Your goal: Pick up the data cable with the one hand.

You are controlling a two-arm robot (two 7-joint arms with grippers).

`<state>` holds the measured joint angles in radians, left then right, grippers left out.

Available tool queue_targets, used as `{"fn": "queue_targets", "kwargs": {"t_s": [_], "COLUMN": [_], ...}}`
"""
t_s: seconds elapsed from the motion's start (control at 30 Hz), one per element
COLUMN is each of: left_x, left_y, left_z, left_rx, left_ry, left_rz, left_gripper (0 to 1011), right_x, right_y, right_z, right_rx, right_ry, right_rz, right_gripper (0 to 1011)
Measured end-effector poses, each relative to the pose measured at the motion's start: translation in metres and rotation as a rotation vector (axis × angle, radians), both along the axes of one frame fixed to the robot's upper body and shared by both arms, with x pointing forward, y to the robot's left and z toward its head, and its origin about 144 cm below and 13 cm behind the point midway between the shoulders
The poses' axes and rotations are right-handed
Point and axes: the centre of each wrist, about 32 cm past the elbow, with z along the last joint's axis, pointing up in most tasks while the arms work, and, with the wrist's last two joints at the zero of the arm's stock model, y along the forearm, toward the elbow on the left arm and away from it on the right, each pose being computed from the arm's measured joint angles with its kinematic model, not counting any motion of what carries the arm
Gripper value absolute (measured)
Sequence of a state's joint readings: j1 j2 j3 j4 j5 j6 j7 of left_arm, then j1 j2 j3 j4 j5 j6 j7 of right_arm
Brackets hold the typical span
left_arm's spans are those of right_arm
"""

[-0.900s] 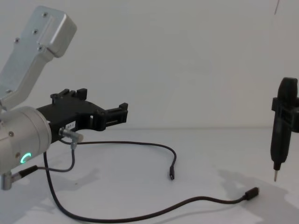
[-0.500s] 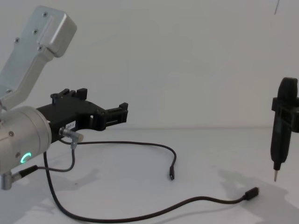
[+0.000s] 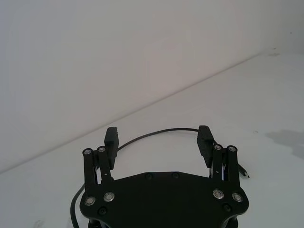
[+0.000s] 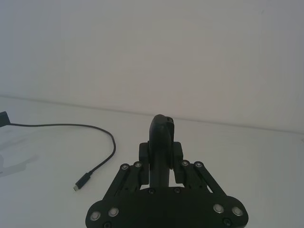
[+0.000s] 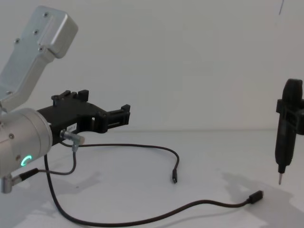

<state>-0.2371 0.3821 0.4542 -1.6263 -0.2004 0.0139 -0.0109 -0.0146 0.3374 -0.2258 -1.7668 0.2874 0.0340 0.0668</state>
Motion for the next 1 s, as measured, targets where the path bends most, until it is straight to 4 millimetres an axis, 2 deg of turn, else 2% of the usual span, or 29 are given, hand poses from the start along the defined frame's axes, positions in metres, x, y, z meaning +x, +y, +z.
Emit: {"fn": "queue_targets", "kwargs": {"t_s": [0.57, 1.0], "left_x": [0.0001, 0.0034], "left_y": [0.0001, 0.0096], "left_z": [0.0, 0.0076], "left_rx": [0.001, 0.085], "left_ry": [0.001, 0.016], "left_rz": [-0.001, -0.098], "left_gripper": [1001, 1001], "right_x": [0.0, 0.0], "right_y": [0.0, 0.0], "right_z": [0.0, 0.0], "right_rx": [0.0, 0.0], "right_ry": [0.0, 0.0], "right_rz": [0.0, 0.0], "right_gripper": [279, 279]}}
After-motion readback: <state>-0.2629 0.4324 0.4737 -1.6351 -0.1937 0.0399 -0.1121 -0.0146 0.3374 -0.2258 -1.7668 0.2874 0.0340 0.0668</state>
